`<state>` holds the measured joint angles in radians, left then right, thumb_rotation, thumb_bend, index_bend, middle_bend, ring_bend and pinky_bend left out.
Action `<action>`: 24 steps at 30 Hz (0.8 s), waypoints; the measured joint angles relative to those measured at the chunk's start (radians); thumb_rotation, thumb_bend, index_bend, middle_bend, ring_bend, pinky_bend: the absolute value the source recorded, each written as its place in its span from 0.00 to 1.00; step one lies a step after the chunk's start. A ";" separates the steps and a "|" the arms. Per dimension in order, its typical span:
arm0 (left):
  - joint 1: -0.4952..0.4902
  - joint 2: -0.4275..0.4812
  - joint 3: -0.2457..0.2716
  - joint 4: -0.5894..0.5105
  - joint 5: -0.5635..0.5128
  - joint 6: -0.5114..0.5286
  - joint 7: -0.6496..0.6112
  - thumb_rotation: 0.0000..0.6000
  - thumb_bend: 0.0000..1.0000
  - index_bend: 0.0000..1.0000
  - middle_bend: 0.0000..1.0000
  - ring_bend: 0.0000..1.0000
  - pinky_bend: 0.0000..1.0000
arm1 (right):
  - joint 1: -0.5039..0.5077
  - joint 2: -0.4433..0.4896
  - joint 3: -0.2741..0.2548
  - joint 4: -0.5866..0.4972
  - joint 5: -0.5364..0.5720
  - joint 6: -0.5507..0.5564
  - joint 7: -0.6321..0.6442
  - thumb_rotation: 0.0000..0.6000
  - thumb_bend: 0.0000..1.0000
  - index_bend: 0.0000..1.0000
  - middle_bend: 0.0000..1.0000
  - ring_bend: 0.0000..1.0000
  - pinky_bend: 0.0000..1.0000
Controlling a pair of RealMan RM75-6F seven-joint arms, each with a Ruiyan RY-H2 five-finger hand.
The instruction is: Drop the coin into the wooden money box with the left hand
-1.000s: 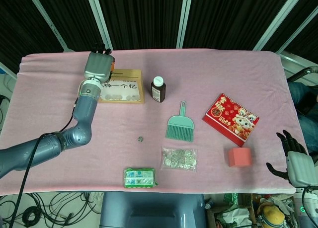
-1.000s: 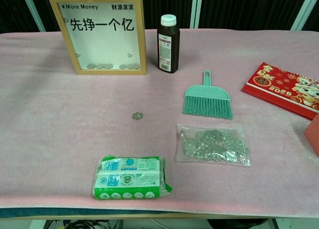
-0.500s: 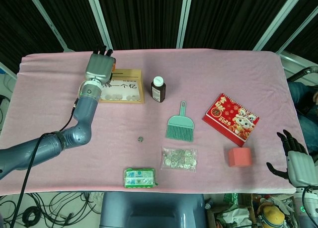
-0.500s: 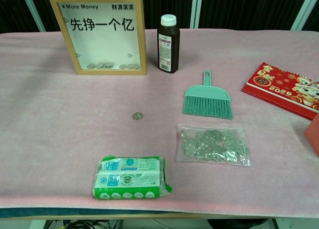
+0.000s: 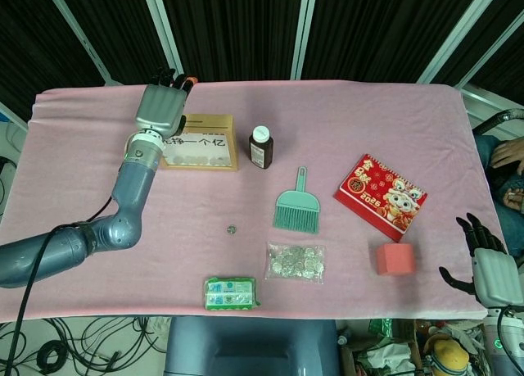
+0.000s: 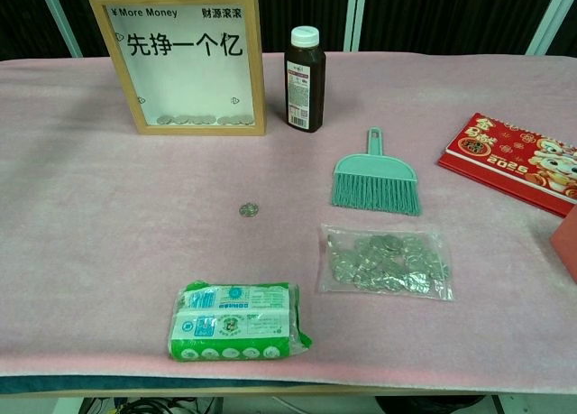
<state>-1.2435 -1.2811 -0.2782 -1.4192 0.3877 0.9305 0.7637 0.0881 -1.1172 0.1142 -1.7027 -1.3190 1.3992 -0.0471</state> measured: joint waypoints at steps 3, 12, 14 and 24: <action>0.039 0.054 0.000 -0.093 0.042 0.056 -0.027 1.00 0.45 0.15 0.11 0.01 0.00 | 0.000 -0.001 0.000 0.002 -0.005 0.004 -0.003 1.00 0.16 0.11 0.02 0.09 0.16; 0.315 0.261 0.087 -0.474 0.290 0.345 -0.149 1.00 0.43 0.14 0.06 0.01 0.00 | 0.003 -0.013 0.002 0.033 -0.040 0.037 -0.038 1.00 0.15 0.11 0.01 0.09 0.16; 0.393 0.298 0.125 -0.533 0.358 0.394 -0.190 1.00 0.42 0.12 0.04 0.01 0.00 | 0.003 -0.017 0.002 0.046 -0.056 0.052 -0.052 1.00 0.15 0.11 0.00 0.08 0.16; 0.768 0.379 0.370 -0.601 0.804 0.578 -0.428 1.00 0.42 0.11 0.03 0.00 0.00 | 0.003 -0.035 -0.011 0.103 -0.158 0.122 -0.113 1.00 0.15 0.10 0.00 0.08 0.16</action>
<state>-0.4759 -0.9019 0.0917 -2.0206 1.1921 1.5084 0.3361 0.0914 -1.1526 0.1035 -1.5994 -1.4772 1.5212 -0.1605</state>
